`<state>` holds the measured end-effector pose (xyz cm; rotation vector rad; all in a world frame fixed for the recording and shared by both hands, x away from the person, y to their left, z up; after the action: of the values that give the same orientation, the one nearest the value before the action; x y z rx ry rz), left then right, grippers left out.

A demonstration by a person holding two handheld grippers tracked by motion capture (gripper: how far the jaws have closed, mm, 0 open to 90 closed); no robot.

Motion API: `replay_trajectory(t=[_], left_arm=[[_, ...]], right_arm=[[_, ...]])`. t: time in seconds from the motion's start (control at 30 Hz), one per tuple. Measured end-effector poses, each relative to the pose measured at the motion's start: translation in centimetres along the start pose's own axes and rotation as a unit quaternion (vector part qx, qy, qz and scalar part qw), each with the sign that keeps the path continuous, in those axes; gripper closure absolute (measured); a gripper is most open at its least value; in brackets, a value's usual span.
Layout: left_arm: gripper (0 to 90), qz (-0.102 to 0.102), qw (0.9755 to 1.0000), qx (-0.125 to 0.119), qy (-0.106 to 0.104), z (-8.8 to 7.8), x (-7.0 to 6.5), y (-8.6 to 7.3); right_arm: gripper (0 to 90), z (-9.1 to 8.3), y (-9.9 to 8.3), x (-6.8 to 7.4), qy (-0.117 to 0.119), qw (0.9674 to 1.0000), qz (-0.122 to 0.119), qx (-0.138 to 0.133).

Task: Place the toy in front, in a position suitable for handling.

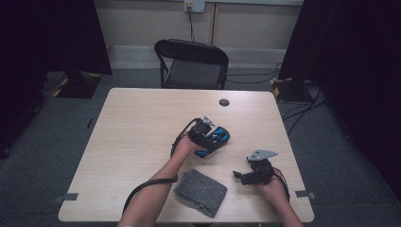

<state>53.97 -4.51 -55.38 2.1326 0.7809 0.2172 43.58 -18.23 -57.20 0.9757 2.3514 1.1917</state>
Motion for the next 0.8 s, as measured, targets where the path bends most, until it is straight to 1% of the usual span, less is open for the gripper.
replay_trajectory(t=[0.07,0.13,0.17,0.3,0.33,0.4,0.5,0.6,0.77,0.8], left_arm=[[19.9,-0.002,1.0,0.0,0.002,0.1,0.0,0.0],[19.3,0.004,1.0,0.001,0.001,0.2,0.0,-0.1],[19.0,-0.003,1.0,0.001,-0.001,0.3,0.0,-0.2],[17.3,-0.007,1.0,0.004,0.0,0.5,0.0,-0.3],[17.1,-0.012,0.9999,0.003,0.0,0.6,0.0,-0.4],[17.0,-0.016,0.9999,0.002,-0.001,0.7,0.0,-0.3],[16.8,-0.012,0.9999,0.001,0.004,0.7,0.1,-0.3],[16.4,-0.001,0.9999,0.009,0.005,0.9,0.0,-0.6],[16.9,0.002,0.9999,0.008,0.005,1.0,-0.1,-0.7],[18.2,0.003,0.9999,0.007,0.008,1.0,-0.1,-0.7]], right_arm=[[13.7,0.0,0.0,0.0,0.0,1.0,0.0,0.0],[13.7,0.0,0.0,0.0,0.0,1.0,0.0,0.0],[13.7,0.0,0.0,0.0,0.0,1.0,0.0,0.0],[13.7,0.0,0.0,0.0,0.0,1.0,0.0,0.0],[13.7,0.0,0.0,0.0,0.0,1.0,0.0,0.0],[13.7,0.0,0.0,0.0,0.0,1.0,0.0,0.0],[13.7,0.0,0.0,0.0,0.0,1.0,0.0,0.0],[13.7,0.0,0.0,0.0,0.0,1.0,0.0,0.0],[13.7,0.0,0.0,0.0,0.0,1.0,0.0,0.0],[13.7,0.0,0.0,0.0,0.0,1.0,0.0,0.0]])
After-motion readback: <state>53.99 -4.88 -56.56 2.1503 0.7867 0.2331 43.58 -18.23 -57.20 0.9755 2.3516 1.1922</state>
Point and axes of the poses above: each handheld gripper's, and its own axes: z roughly forward along the jaws, y roughly out of its top, x roughly to its left, the point moved 10 cm from there along z, roughly forward along the jaws, and after that the axes turned 7 degrees about -x, right-handed, at the moved point
